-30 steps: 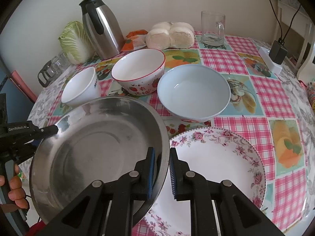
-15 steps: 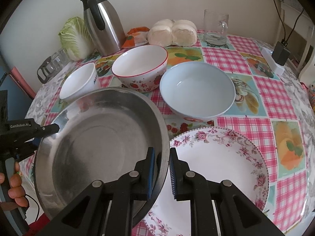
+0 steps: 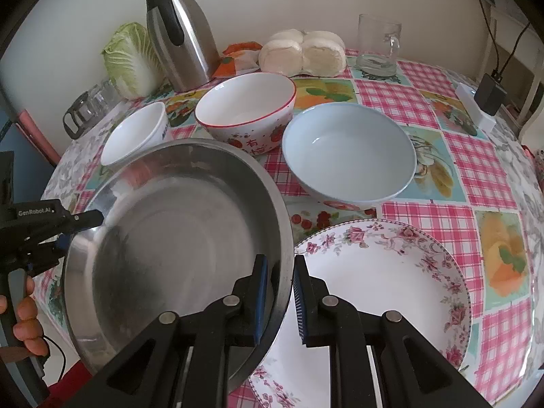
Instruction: Organize plates and bowls
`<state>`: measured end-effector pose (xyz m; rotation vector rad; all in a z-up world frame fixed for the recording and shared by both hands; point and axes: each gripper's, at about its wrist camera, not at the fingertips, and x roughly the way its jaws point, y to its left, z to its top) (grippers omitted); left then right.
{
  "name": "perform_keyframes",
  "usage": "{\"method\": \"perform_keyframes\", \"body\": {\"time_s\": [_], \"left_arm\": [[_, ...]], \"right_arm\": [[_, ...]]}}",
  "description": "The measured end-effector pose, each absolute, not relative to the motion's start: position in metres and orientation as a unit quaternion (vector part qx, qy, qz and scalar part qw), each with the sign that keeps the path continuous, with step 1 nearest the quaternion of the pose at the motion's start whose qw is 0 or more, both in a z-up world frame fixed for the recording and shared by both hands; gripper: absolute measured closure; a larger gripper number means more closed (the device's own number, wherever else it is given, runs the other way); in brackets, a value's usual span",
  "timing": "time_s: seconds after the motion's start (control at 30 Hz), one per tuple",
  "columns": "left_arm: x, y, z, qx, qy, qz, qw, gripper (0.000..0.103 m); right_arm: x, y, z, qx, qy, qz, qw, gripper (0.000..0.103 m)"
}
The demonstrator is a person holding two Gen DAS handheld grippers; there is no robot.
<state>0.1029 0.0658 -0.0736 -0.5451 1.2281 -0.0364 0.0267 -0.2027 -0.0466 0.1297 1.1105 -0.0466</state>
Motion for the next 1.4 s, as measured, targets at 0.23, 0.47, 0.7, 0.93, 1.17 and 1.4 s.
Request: {"method": "perform_keyframes", "body": {"time_s": [0.23, 0.47, 0.7, 0.93, 1.17, 1.4], "left_arm": [[0.104, 0.068, -0.075, -0.251, 0.566, -0.011, 0.785, 0.073], [0.104, 0.067, -0.076, -0.248, 0.565, -0.010, 0.787, 0.071], [0.107, 0.062, -0.074, -0.231, 0.570, -0.003, 0.789, 0.068], [0.105, 0.057, -0.059, -0.203, 0.556, 0.007, 0.806, 0.043], [0.100, 0.050, -0.044, -0.159, 0.526, 0.016, 0.835, 0.022], [0.097, 0.040, -0.029, -0.114, 0.488, 0.033, 0.865, 0.004]], "right_arm": [[0.028, -0.198, -0.050, 0.055, 0.531, -0.018, 0.846, 0.085], [0.028, -0.198, -0.052, 0.058, 0.531, -0.015, 0.845, 0.085], [0.028, -0.200, -0.051, 0.070, 0.532, -0.013, 0.844, 0.061], [0.025, -0.210, -0.035, 0.090, 0.508, -0.022, 0.857, 0.042], [0.023, -0.217, -0.026, 0.102, 0.485, -0.024, 0.868, 0.010], [0.020, -0.223, -0.024, 0.106, 0.472, -0.026, 0.875, 0.000]]}}
